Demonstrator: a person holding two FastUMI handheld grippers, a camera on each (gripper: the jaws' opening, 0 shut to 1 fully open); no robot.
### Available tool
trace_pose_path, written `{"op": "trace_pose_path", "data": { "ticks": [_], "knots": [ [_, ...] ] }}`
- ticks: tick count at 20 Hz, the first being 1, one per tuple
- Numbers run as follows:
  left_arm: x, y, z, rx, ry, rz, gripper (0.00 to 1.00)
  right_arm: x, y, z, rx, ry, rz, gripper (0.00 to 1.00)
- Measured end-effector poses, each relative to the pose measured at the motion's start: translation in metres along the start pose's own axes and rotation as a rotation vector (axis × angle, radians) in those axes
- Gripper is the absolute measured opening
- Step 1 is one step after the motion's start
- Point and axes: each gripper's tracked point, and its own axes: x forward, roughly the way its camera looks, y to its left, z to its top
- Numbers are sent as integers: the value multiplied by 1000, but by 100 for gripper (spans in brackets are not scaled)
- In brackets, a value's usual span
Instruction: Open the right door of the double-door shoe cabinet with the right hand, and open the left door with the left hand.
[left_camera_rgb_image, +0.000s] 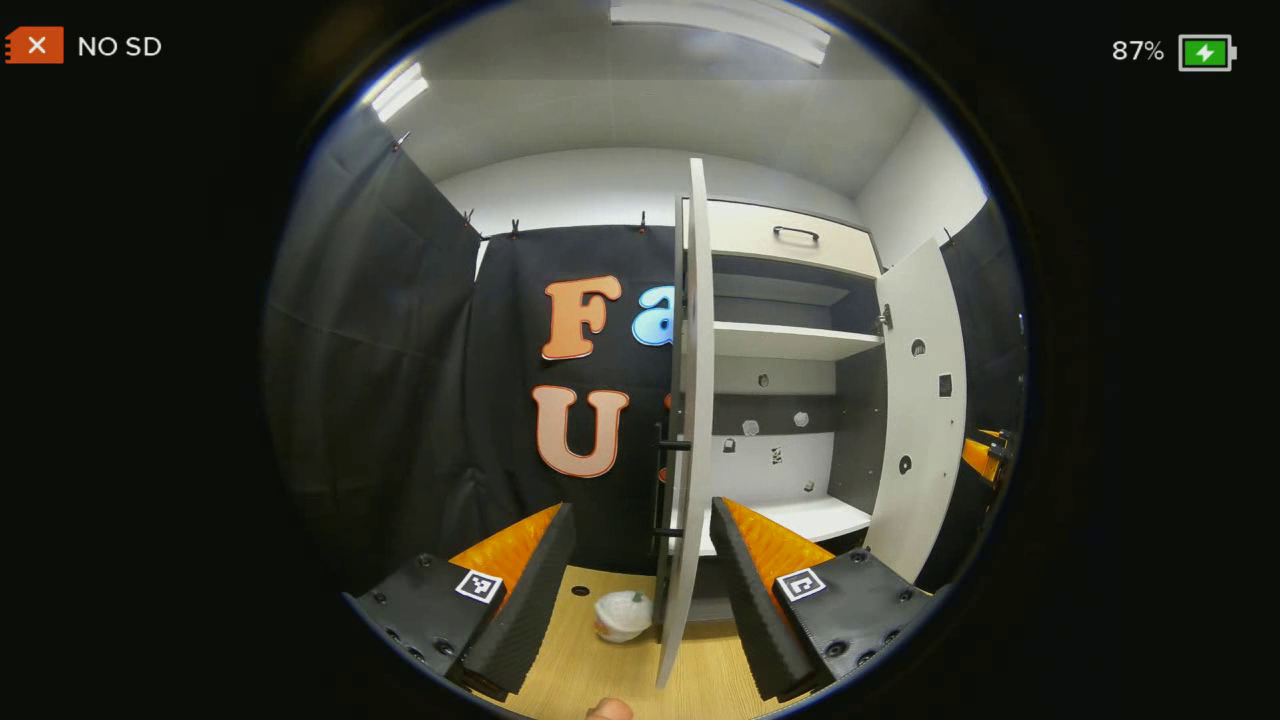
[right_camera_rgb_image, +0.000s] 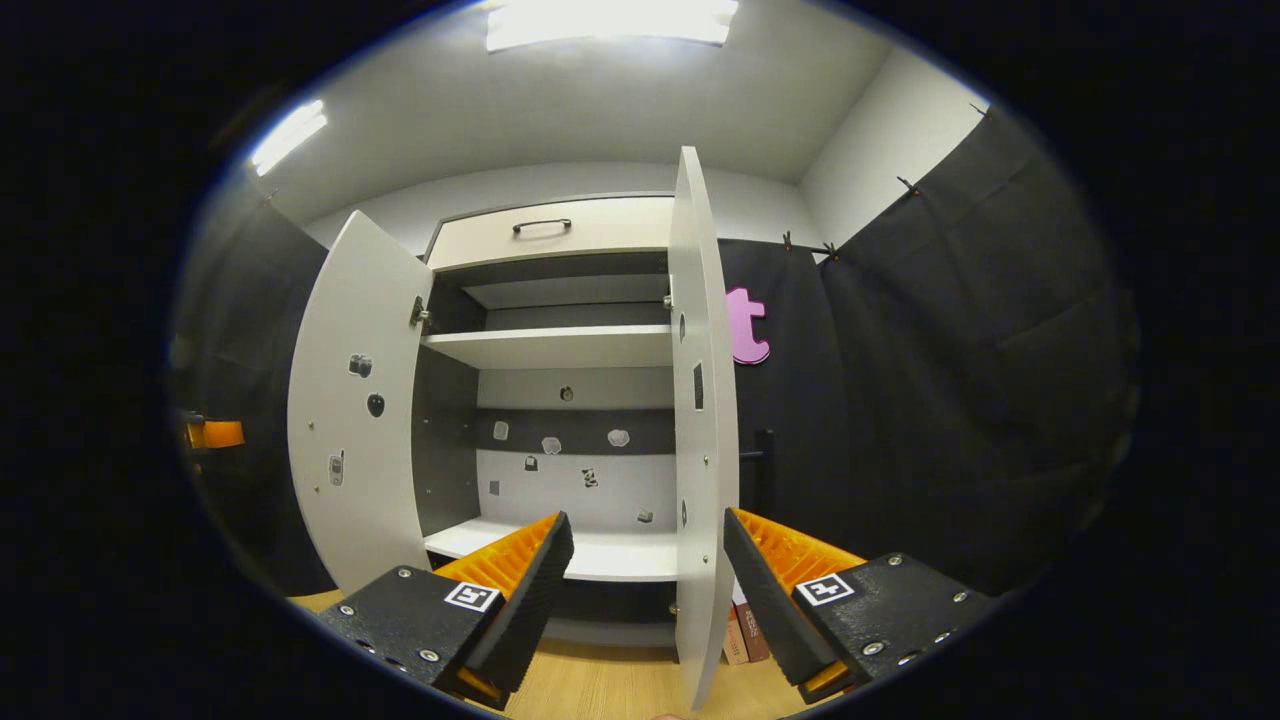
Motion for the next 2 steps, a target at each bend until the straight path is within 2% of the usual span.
{"op": "trace_pose_path", "data": {
  "ticks": [2],
  "knots": [
    [0,0,1,5,-10,3,81,0,0,1,-2,-2,0,92]
  ]
}}
